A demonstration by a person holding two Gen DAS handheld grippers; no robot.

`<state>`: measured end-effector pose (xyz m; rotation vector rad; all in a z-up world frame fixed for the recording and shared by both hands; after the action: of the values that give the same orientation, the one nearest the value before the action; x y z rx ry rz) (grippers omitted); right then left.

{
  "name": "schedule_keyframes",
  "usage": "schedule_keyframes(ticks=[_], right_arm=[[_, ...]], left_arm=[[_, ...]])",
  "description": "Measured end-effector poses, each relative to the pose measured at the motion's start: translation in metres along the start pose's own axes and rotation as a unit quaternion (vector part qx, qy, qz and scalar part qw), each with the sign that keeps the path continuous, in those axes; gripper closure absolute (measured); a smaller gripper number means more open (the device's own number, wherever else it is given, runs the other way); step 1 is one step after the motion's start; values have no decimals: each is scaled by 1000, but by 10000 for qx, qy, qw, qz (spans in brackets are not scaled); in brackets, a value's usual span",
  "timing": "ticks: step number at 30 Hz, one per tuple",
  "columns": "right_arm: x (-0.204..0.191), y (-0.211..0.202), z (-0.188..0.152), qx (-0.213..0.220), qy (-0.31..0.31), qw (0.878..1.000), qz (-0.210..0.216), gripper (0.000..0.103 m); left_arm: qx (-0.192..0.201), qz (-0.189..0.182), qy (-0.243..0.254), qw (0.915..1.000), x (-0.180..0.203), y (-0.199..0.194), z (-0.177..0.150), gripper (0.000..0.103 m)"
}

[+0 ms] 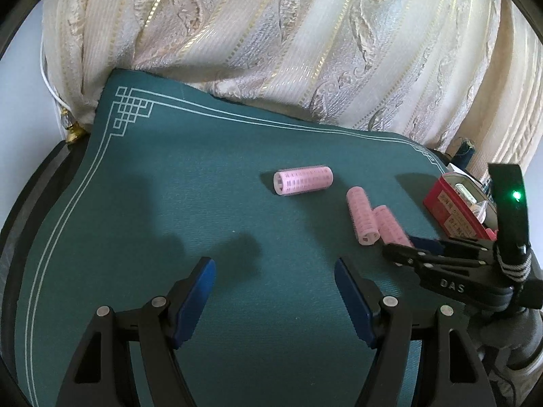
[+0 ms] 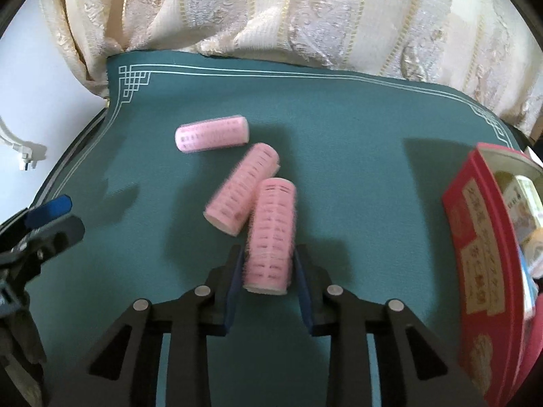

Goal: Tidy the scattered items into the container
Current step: 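Grasp a pink velcro roller with the right tool while the left tool grasps another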

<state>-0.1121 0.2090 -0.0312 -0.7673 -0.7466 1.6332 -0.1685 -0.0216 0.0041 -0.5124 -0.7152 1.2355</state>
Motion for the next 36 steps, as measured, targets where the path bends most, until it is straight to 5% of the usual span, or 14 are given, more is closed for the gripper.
schedule_keyframes(ticks=[8,16,22,25,27,29,36], right_arm=[[5,-15,-10,88,-69,9995,-300,70],[18,-13,-14,155,134,9998,-60,71],[23,-14,-15,221,167,9996,52,71],[24,-14,-15,236,187,9995,91,71],[22,-13,-15,236,162,9996,87,71],[23,-12,-14,232,151,9996,84,70],[18,-3,-4,192,0,9998,-73,70]], left_arm=[[-90,-128,470,9988,40,14,9,29],[-370,-257,728,9963,80,57,20,29],[-562,-11,822,9950,95,97,27,29],[-645,57,755,9950,92,110,29,45],[-617,12,734,9954,91,112,28,47],[-602,-52,760,9953,90,110,27,66],[-535,-80,731,9959,87,98,20,73]])
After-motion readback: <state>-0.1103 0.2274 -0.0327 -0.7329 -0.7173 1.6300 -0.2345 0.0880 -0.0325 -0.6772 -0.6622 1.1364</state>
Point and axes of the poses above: each gripper's, at about its wrist camera, not at the fingertips, and y roughly the way its jaws point, x to its right, z to its top, the point moved 1 cm from there along y, roughly the way its jaws point, and after that the axes turned 4 degrees about -y, right-handed, at the moved point
